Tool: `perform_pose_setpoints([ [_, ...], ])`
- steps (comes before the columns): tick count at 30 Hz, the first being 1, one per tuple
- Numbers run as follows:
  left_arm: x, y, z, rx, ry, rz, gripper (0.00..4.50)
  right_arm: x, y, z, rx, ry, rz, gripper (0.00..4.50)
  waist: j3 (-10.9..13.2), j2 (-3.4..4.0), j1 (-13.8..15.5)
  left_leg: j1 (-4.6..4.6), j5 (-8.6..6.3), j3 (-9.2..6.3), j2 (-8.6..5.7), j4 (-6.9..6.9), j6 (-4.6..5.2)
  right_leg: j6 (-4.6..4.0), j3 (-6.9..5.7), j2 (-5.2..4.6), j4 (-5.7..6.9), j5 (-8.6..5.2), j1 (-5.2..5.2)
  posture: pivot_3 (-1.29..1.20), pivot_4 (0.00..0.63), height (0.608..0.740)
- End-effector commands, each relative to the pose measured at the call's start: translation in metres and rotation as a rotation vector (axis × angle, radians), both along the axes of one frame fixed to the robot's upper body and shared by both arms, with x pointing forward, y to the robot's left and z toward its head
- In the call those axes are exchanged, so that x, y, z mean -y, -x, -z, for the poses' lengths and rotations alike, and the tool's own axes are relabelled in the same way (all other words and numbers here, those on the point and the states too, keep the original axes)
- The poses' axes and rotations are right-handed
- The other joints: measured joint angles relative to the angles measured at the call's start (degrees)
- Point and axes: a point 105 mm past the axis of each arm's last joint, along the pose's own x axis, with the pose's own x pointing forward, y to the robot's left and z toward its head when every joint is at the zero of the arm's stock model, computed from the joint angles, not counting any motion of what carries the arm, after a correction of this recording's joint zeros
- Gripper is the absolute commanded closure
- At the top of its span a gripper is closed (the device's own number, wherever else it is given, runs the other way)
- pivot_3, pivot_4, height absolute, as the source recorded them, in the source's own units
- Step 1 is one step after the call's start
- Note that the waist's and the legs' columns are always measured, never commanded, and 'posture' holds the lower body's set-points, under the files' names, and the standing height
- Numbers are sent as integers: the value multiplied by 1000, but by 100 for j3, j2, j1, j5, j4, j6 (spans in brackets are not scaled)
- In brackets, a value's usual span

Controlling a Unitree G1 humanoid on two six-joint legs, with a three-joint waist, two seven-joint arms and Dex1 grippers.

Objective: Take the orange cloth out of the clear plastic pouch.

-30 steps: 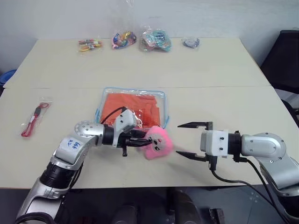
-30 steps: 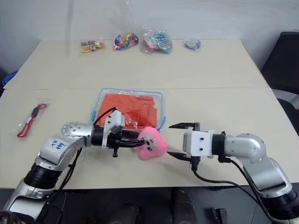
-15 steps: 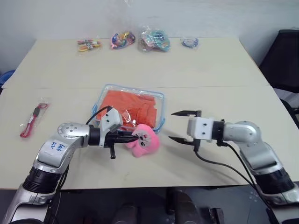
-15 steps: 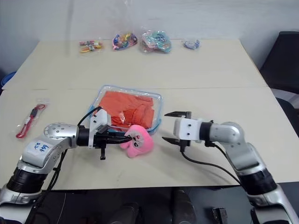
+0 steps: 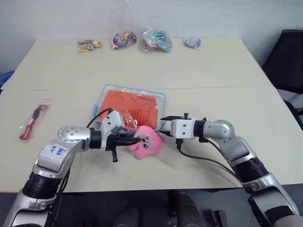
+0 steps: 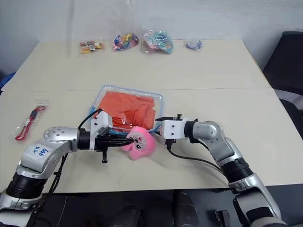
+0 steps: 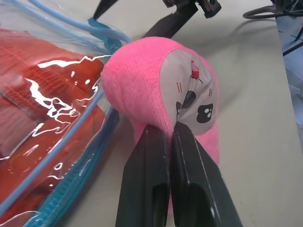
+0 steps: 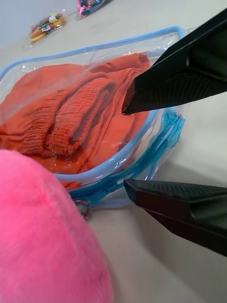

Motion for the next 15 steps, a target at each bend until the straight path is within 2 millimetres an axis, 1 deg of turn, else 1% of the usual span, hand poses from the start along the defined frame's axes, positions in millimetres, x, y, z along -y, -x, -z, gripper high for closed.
perform_pose_setpoints([
  [1, 3, 4, -10, 39, 13, 20, 4500, -10, -1, -13, 57, -26, -34, 2287, 0, 0, -18, 0, 0, -3, 0, 0, 0, 0, 1, -1, 0, 0, 0, 0, 150, 740],
  [2, 4, 4, -10, 38, 14, 20, 4500, -11, -1, -12, 54, -26, -42, 2287, 0, 0, -27, 0, 0, -11, 0, 0, 0, 0, 0, 0, 0, 0, 0, 0, 150, 740],
  [5, 5, 5, -10, 37, 17, 19, 4500, -12, 1, -12, 51, -30, -57, 2856, 0, 0, -59, 0, 0, -29, 0, -1, 0, 0, -1, 0, 0, 0, 0, 0, 150, 740],
  [9, 4, 4, -8, 34, 19, 9, 4500, -9, 3, -16, 58, -37, -65, 4257, 0, 0, -98, 1, 0, -39, 0, -2, -1, 0, 1, 0, 0, 0, -1, 0, 150, 740],
  [10, 3, 4, -7, 33, 18, 5, 4500, -8, 3, -17, 61, -38, -66, 4458, 0, 1, -98, 1, 0, -39, 1, -3, -1, -1, 1, 1, 0, 0, -1, 0, 150, 740],
  [13, -3, 2, -2, 25, 10, -19, 4500, -2, 5, -19, 75, -33, -65, 4458, 0, 1, -92, 1, 0, -39, 1, -3, -1, -1, 1, 0, 0, 0, -2, 0, 150, 740],
  [15, -12, -2, 0, 26, -3, -53, 4500, 5, 6, -21, 85, -25, -51, 4458, 0, 1, -86, 0, 0, -41, 0, -2, -1, -1, 1, -2, 0, 0, -2, 0, 150, 740],
])
